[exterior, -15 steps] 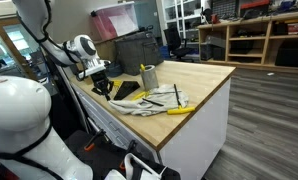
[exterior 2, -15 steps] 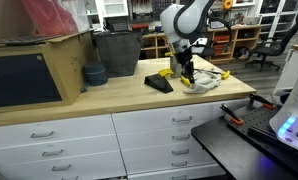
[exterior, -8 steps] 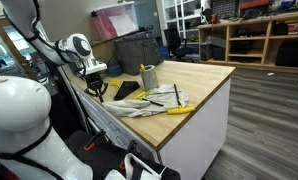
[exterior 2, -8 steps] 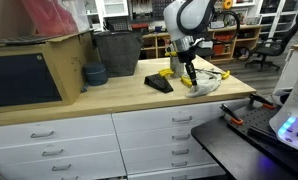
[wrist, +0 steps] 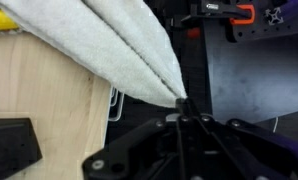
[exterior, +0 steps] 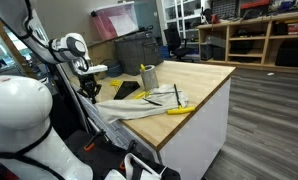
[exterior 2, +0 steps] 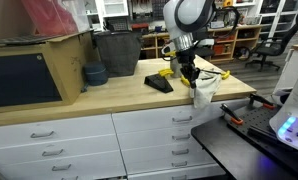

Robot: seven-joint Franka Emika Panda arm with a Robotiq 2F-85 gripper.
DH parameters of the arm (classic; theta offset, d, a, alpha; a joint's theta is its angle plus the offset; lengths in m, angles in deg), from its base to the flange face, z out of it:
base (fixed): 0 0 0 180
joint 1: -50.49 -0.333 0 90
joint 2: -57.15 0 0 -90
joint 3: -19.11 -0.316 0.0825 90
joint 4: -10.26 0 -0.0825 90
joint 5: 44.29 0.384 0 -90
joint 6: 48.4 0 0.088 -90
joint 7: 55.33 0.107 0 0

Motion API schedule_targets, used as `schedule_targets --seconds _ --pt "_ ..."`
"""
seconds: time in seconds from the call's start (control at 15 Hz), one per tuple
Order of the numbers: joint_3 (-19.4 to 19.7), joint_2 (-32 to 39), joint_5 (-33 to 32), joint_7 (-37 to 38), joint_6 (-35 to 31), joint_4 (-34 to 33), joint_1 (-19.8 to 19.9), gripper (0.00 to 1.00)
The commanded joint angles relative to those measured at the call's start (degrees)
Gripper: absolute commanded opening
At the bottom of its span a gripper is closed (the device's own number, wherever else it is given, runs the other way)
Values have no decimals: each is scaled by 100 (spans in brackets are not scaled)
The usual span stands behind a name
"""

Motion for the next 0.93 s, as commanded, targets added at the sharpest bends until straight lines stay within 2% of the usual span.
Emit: schedule_targets --seconds 0.0,0.07,0.13,0.27,0.47,0.73,0.87 --pt "-66 -218 246 -718 236 120 -111 0" --pt "-55 -295 246 -800 237 235 -108 0" --pt "-20 -434 241 -858 139 452 -76 26" --pt "58 -524 187 -818 90 570 -16 32" --pt "376 -765 206 -436 -65 683 210 56" --pt "1139 -604 -139 -265 102 200 843 85" --pt "1454 -243 -249 -114 7 -200 1156 99"
